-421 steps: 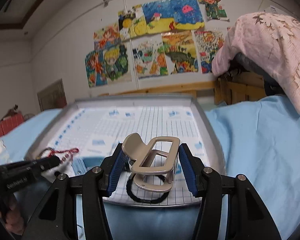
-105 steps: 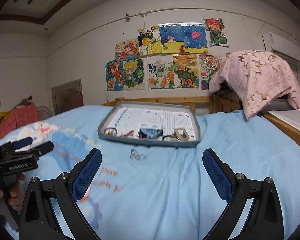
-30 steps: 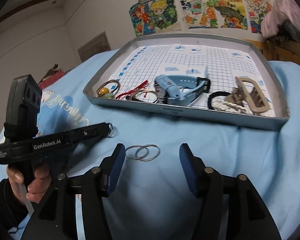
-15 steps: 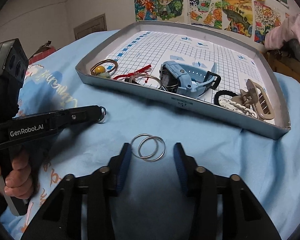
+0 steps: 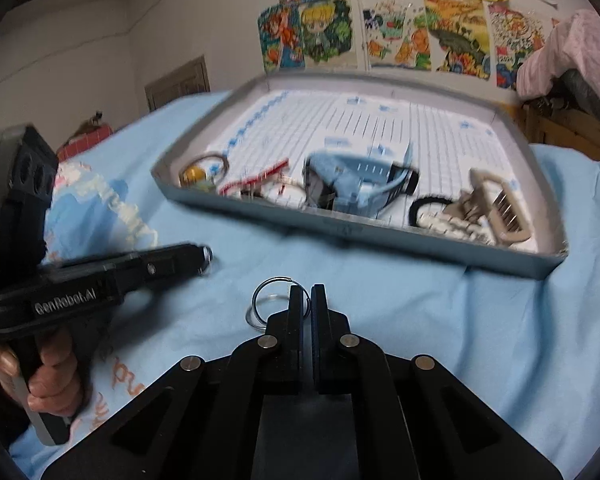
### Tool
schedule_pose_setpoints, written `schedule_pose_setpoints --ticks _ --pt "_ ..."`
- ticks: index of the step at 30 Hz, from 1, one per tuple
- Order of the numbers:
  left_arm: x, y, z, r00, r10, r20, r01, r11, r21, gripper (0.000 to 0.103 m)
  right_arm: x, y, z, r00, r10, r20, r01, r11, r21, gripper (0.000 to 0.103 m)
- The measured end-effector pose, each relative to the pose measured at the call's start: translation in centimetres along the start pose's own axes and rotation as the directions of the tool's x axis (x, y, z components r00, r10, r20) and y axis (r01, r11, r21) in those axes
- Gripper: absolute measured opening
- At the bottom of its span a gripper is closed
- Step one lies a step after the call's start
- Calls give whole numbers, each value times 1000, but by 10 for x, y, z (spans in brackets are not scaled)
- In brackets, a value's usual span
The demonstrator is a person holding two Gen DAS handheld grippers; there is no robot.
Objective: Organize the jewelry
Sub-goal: 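Grasp the linked silver rings with the right tool while the left tool holds its ring, then carry both rings into the gray tray while both tools open to release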
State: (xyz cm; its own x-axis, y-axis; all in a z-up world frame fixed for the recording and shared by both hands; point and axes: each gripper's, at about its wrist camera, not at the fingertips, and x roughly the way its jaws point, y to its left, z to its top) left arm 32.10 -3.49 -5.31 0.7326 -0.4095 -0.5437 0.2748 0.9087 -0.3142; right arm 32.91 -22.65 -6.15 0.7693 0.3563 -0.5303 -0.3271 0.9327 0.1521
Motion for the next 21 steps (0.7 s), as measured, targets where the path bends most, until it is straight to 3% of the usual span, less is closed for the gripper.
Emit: schedule_pose_setpoints --ticks 8,14,21 --pt "-18 -32 37 997 37 67 -42 996 82 6 -33 -22 15 989 -27 147 18 998 63 3" --pt "-3 -39 77 993 93 73 -100 991 94 6 -38 -35 38 989 -58 134 50 996 68 3" --pt "36 -26 93 987 156 -27 -154 984 87 6 -11 -58 92 985 -108 132 93 988 120 4"
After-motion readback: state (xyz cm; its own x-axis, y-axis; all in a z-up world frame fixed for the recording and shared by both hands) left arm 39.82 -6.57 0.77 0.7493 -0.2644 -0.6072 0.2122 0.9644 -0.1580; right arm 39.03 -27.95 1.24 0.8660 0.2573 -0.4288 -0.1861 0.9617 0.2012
